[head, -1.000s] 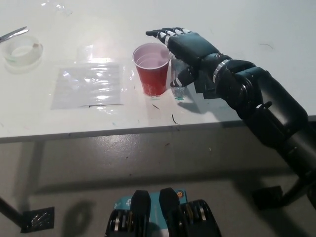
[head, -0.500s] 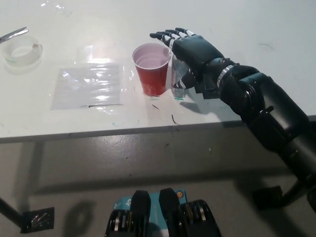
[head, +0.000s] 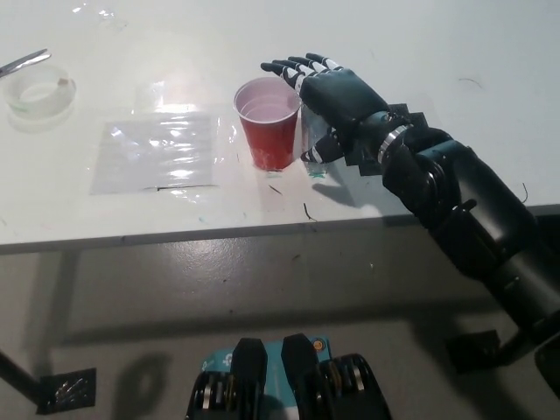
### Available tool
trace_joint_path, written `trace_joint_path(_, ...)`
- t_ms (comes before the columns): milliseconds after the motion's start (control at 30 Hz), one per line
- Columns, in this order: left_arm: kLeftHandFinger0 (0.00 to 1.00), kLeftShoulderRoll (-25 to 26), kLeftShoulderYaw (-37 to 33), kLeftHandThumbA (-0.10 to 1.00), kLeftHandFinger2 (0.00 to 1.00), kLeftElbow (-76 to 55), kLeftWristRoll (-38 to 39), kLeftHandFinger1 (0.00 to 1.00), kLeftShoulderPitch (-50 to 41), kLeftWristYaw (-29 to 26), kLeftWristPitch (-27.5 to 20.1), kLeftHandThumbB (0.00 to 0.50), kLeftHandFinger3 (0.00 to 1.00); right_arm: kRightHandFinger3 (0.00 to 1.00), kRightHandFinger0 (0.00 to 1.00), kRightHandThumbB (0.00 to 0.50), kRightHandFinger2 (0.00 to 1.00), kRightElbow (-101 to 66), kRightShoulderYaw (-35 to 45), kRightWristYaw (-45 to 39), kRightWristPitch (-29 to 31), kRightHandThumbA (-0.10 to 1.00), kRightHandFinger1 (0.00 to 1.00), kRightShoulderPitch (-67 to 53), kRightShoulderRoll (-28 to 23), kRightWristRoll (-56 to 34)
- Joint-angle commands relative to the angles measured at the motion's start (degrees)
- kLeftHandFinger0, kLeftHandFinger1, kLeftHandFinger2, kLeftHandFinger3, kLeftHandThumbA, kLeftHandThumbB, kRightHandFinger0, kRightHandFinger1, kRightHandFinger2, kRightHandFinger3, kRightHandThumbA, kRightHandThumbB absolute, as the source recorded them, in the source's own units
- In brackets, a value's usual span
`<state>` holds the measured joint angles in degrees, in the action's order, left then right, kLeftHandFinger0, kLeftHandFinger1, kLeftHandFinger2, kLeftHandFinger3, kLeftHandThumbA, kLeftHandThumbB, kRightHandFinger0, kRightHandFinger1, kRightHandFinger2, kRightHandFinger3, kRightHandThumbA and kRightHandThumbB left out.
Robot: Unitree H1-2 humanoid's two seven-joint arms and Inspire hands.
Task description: The robot uses its right hand to press the hand soap kept in the middle of the table to get liquid hand soap out
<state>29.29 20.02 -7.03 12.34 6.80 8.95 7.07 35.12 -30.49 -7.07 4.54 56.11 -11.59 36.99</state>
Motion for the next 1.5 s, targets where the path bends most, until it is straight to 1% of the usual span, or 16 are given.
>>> trace_joint_path(0,0.32,2.54,0.98,0.75,0.49,-1.38,0.61,0.40,1.43,0.47,-0.07,0.000,0.65,1.00,1.00,0.367,1.00,3.79,-1.41,-1.05,0.85,1.00,1.00,-2.32,1.50,0.77)
trace_joint_path(67,0.31,2.31,0.90,0.75,0.48,-1.51,0.64,0.39,1.50,0.42,-0.04,0.000,0.65,1.00,1.00,0.383,1.00,6.42,-1.85,0.44,2.19,1.00,1.00,-2.27,1.50,1.43)
trace_joint_path(167,0.32,2.14,1.01,0.76,0.48,-2.23,0.27,0.40,1.41,-0.23,1.19,0.012,0.64,1.00,1.00,0.379,1.00,8.42,-2.38,1.46,2.21,1.00,1.00,-2.03,1.61,2.45)
trace_joint_path(267,0.34,2.01,1.31,0.75,0.48,-2.07,0.78,0.41,1.33,-0.06,0.87,0.000,0.64,1.00,1.00,0.413,1.00,11.95,-3.19,3.61,3.08,1.00,1.00,-1.66,1.88,3.76)
trace_joint_path(433,0.35,2.00,1.42,0.77,0.50,-1.97,0.55,0.42,1.22,0.00,0.43,0.000,0.66,1.00,1.00,0.331,1.00,12.28,-3.98,4.39,2.23,1.00,1.00,-2.33,1.99,4.79)
trace_joint_path(500,0.35,2.08,1.38,0.77,0.50,-1.85,0.47,0.42,1.18,0.17,0.03,0.000,0.66,1.00,1.00,0.344,1.00,12.44,-4.20,4.45,2.11,1.00,1.00,-2.47,2.04,4.80)
trace_joint_path(533,0.35,2.03,1.41,0.78,0.50,-2.12,0.42,0.42,1.16,0.04,0.22,0.000,0.65,1.00,1.00,0.361,1.00,12.68,-4.33,4.76,2.32,1.00,1.00,-2.60,2.07,4.82)
trace_joint_path(567,0.35,1.95,1.40,0.78,0.49,-2.29,0.21,0.42,1.18,-0.17,0.34,0.000,0.64,1.00,1.00,0.396,1.00,13.65,-4.21,5.24,2.31,1.00,1.00,-2.91,2.44,4.56)
trace_joint_path(633,0.34,1.86,1.52,0.78,0.49,-1.92,0.66,0.42,1.16,0.05,-0.05,0.017,0.64,1.00,1.00,0.411,1.00,14.24,-4.15,5.45,2.77,1.00,1.00,-3.16,2.51,4.36)
trace_joint_path(733,0.35,1.86,1.63,0.79,0.49,-1.88,0.51,0.42,1.34,-0.27,0.44,0.032,0.64,1.00,1.00,0.385,1.00,14.84,-4.21,6.24,3.31,1.00,1.00,-3.46,2.75,4.52)
trace_joint_path(933,0.36,2.21,1.44,0.81,0.49,-1.69,0.03,0.42,1.61,-0.05,-0.34,0.027,0.65,1.00,1.00,0.378,1.00,13.60,-3.96,4.29,1.94,1.00,1.00,-3.83,2.84,3.87)
trace_joint_path(1000,0.34,2.25,1.55,0.82,0.49,-1.81,-0.07,0.42,1.79,-0.19,-0.49,0.027,0.66,1.00,1.00,0.356,1.00,13.06,-4.16,3.03,1.30,1.00,1.00,-3.65,2.78,3.89)
trace_joint_path(1167,0.33,2.45,1.71,0.81,0.49,-1.74,0.14,0.41,2.42,-0.25,-0.19,0.030,0.65,1.00,1.00,0.363,1.00,13.30,-3.81,2.14,1.01,1.00,1.00,-3.46,3.09,3.12)
trace_joint_path(1300,0.29,2.45,1.86,0.80,0.49,-1.85,0.46,0.39,2.51,-0.07,-0.38,0.013,0.65,1.00,1.00,0.367,1.00,13.77,-3.71,1.71,1.08,1.00,1.00,-3.73,3.48,2.67)
trace_joint_path(1367,0.31,2.47,1.90,0.81,0.48,-1.81,0.19,0.40,2.69,-0.29,-0.26,0.033,0.65,1.00,1.00,0.346,1.00,14.28,-3.50,2.03,1.46,1.00,1.00,-3.80,3.64,2.40)
trace_joint_path(1467,0.31,2.54,1.95,0.81,0.49,-0.85,0.65,0.40,2.89,0.30,-1.24,0.029,0.65,1.00,1.00,0.343,1.00,14.72,-3.43,1.99,1.61,1.00,1.00,-3.76,3.68,2.36)
